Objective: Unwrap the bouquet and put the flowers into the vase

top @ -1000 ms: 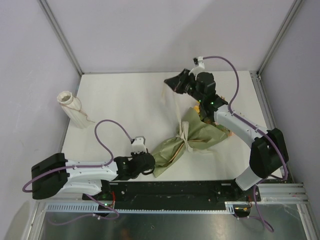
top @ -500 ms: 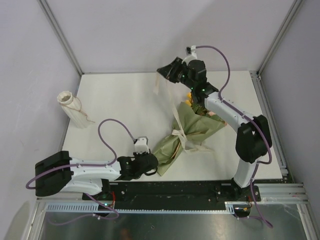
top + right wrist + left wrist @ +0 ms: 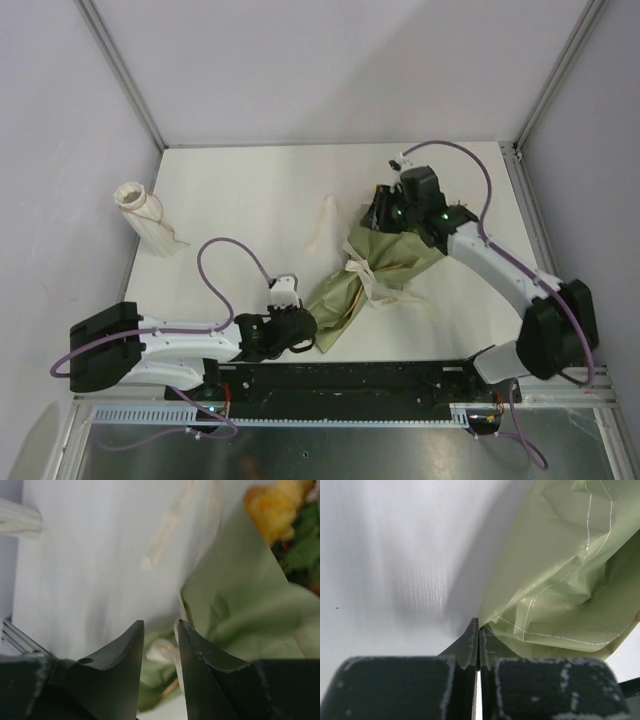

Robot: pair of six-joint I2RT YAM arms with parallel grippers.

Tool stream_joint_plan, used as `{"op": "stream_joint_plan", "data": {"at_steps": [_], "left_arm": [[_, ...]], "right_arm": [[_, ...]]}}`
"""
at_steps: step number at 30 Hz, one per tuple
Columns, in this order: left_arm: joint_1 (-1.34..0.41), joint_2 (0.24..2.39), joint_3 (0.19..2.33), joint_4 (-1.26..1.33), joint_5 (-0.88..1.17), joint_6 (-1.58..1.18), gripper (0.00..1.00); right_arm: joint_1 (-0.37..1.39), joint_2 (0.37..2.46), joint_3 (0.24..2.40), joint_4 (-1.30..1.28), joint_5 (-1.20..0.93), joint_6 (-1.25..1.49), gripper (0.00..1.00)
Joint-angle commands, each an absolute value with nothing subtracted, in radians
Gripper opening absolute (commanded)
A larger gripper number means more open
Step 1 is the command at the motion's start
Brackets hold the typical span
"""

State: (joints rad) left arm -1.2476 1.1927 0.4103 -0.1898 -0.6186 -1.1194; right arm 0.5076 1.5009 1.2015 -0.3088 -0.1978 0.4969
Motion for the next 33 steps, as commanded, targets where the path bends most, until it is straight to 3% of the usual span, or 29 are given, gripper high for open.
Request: {"op": "stream_joint_plan", "data": {"at_steps": [1,10,16,33], "left_arm": [[-1.257,1.157,0.440,-0.172,-0.671,-1.119,0.00],[-1.259,1.157,0.449,-0.171,-0.662,-1.107,0.00],[-1.264,1.159,0.454,-0.171,-0.662,-1.106,0.00],[-1.278,1.170,0.462,-0.173,-0.667,-1.100,0.00]], "right_arm": [[0.510,1.339,1.037,-0.356,-0.186,0.371,0.38],[0.512,1.205,0.780,-0.206,-0.284,0.312,0.39],[0.520,1.260,0.757,-0.141,-0.312,0.288,0.33],[0.563,1.371,0.756,-0.091,-0.229,0.263,0.34]]}}
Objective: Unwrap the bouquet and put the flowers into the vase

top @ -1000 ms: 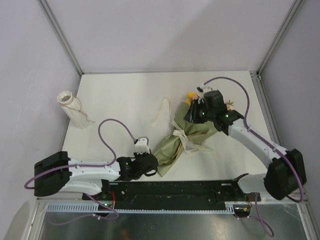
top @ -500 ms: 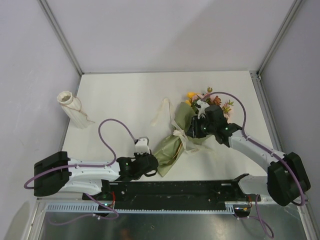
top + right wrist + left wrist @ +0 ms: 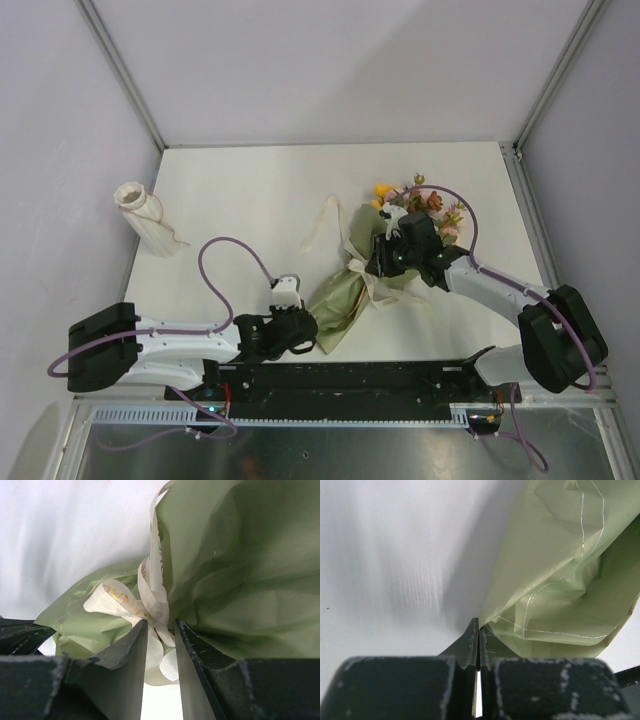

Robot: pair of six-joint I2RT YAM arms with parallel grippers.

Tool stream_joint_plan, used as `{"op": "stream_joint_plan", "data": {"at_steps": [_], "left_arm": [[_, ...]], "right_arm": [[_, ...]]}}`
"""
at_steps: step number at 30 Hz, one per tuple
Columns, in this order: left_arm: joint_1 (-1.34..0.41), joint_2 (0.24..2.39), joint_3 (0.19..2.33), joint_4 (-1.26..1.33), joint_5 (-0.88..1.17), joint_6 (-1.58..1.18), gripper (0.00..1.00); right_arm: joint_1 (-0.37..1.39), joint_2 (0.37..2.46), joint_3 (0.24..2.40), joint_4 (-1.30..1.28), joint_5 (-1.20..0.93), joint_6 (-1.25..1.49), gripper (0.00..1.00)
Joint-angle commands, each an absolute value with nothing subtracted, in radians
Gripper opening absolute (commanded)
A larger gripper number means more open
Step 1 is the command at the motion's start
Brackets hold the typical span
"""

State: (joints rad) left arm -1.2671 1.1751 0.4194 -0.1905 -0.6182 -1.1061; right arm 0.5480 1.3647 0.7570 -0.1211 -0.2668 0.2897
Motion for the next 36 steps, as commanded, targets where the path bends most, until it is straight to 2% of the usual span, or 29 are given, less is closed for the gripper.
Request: {"op": "stream_joint_plan", "data": {"at_steps": [1,6,10,16,20,27,36], "left_arm": [[-1.278,1.170,0.463,-0.173,-0.668,-1.099,0.00],[-1.281,1.175,0.467,-0.173,-0.670,-1.098,0.00],[-1.283,1.176,0.466,-0.173,-0.673,-1.099,0.00],[-1.283,1.175,0.455,-0.191,-0.693,-1.123,0.00],[-1.283,1.184,0.456,-0.218,-0.711,-1.149,0.00],[-1.284,1.220,0.482,-0.263,-0.722,-1.166,0.00],[-1.285,1.221,0.493,-0.291,-0.732,-1.183,0.00]], "right_arm": [[0.566,1.372,0.756,-0.093,-0.219,0.262,0.33],[0.580,1.373,0.755,-0.102,-0.184,0.255,0.31],[0.582,1.374,0.753,-0.103,-0.165,0.256,0.25],[0.585,1.302,0.746,-0.127,0.007,0.295,0.08],[0.586,1.209,0.700,-0.081,0.116,0.329,0.01],[0.583,1.124,0.610,0.059,0.162,0.345,0.00],[0.592,1.252,0.611,0.233,-0.086,0.311,0.05]]}}
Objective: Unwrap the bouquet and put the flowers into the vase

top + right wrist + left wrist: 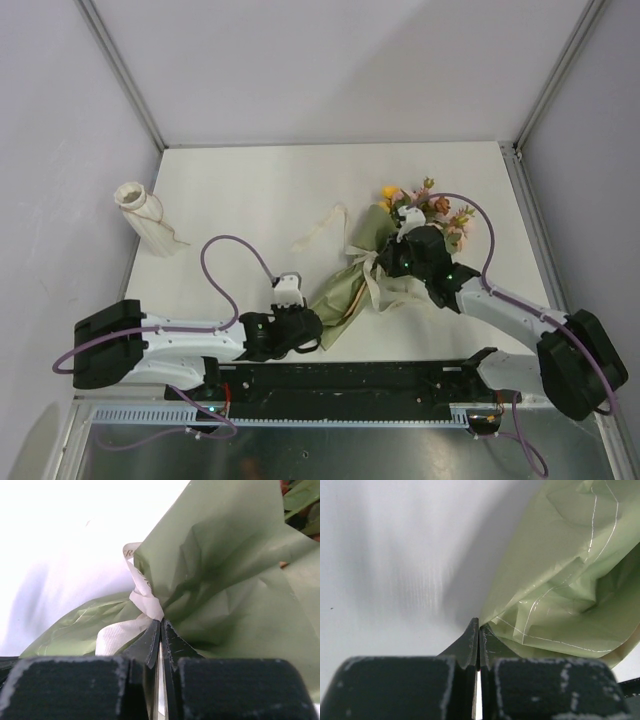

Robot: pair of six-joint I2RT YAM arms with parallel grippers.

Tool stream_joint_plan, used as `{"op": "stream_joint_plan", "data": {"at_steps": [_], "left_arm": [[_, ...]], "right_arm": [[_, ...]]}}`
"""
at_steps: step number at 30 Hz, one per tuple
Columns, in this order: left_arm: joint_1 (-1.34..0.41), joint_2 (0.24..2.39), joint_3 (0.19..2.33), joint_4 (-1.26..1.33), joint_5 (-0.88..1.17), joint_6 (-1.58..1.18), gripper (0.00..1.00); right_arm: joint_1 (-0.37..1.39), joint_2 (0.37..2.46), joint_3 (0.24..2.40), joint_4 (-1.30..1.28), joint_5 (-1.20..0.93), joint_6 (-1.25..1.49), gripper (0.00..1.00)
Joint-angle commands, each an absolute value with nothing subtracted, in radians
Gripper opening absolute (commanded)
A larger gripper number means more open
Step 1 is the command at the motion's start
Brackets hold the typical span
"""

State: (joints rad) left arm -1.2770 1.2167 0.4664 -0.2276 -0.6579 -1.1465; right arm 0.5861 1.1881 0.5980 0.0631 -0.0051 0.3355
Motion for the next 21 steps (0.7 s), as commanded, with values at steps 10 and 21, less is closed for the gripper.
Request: {"op": "stream_joint_plan", "data": {"at_steps": [10,21], "left_arm": [[-1.284,1.224,0.498,-0.341,-0.766,-1.218,0.00],[-1.288,1.215,0.500,-0.345,-0.767,-1.208,0.00]], "right_arm": [[0.620,1.478,0.809,0.261,-0.139,0.274,0.06],[0.625,1.432,0.740,0.176,-0.181,0.308,0.31]]}}
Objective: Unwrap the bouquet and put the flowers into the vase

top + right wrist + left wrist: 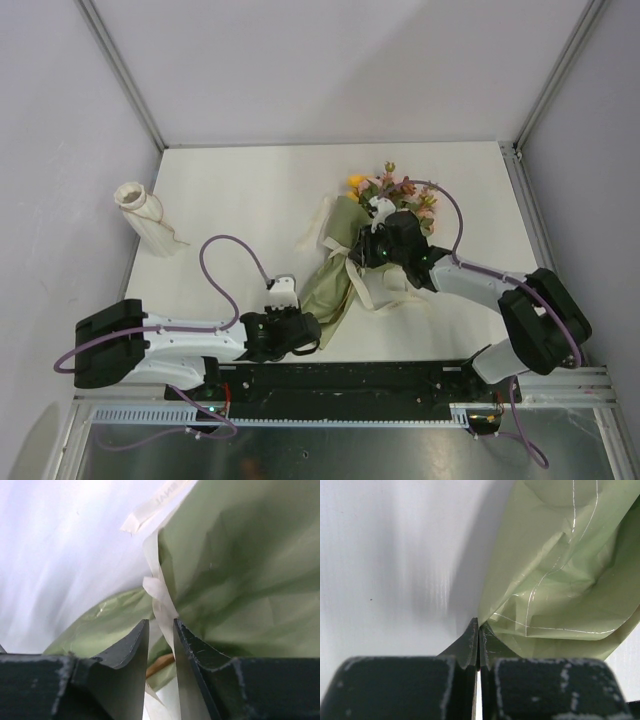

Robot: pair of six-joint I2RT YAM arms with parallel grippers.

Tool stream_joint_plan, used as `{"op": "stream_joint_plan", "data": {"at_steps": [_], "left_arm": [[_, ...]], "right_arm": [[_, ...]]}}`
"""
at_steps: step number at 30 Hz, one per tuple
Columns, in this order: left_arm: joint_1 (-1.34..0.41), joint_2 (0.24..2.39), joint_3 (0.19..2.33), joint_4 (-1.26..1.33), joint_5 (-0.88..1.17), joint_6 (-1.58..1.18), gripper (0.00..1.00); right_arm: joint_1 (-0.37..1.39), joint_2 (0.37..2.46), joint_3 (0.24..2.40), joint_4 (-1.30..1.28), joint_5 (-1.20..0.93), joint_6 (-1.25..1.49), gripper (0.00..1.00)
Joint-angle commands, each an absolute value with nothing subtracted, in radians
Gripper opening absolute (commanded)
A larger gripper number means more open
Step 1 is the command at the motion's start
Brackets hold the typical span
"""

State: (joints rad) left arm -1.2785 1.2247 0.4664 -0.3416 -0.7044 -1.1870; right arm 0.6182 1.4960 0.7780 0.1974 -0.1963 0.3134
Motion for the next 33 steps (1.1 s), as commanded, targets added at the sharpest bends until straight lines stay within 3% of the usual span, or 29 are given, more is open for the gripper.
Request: {"op": "stream_joint_plan", "data": {"at_steps": [1,6,24,30,33], "left_arm": [[-1.288,1.217,0.500,-0.345,-0.768,-1.208,0.00],[-1.289,1.231,0.507,-0.344,-0.766,-1.206,0.00],[-1.296,1.254,0.529,-0.344,-0.761,-1.196,0.00],[-1.299,1.272,0.538,-0.345,-0.761,-1.196,0.00],[-1.299,1.270,0.530,-0.345,-0.764,-1.207,0.00]], "right_arm": [[0.625,1.416,0.729,0.164,-0.168,0.301,0.31],[0.623,1.364,0.705,0.114,-0.136,0.266,0.36],[0.619,1.447,0.749,0.130,-0.144,0.221,0.31],[0.620,1.402,0.755,0.127,-0.093,0.218,0.10],[0.618,1.353,0.756,0.109,-0.028,0.223,0.05]]}}
